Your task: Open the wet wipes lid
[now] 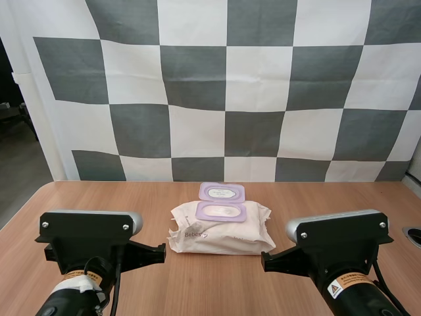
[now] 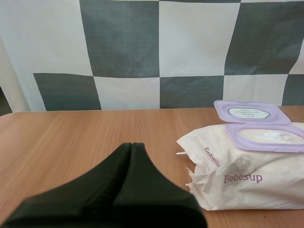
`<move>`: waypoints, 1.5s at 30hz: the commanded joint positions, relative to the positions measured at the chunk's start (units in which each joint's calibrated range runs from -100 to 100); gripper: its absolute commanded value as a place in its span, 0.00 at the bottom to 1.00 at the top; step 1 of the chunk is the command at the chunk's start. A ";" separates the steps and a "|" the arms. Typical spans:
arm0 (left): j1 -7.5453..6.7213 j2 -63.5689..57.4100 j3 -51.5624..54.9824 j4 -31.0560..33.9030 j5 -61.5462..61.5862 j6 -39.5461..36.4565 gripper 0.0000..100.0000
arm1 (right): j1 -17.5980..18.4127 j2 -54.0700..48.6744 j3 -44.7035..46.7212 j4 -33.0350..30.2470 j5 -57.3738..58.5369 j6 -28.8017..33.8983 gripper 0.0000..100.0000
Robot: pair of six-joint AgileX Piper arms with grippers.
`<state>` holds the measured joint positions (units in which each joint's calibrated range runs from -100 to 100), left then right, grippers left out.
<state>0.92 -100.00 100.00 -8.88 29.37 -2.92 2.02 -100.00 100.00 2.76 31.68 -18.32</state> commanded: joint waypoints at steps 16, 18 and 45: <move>-0.03 0.00 0.00 -0.30 -0.08 -0.02 0.00 | 0.00 0.00 0.00 1.20 -0.11 -0.02 0.00; -0.03 0.00 0.00 -0.30 -0.08 -0.02 0.00 | 0.00 0.00 0.00 1.20 -0.11 -0.02 0.00; -0.03 0.00 0.00 -0.30 -0.08 -0.02 0.00 | 0.00 0.00 0.00 1.20 -0.11 -0.02 0.00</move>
<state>0.92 -100.00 100.00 -9.11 29.37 -2.92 2.02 -100.00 100.00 3.94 31.68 -18.32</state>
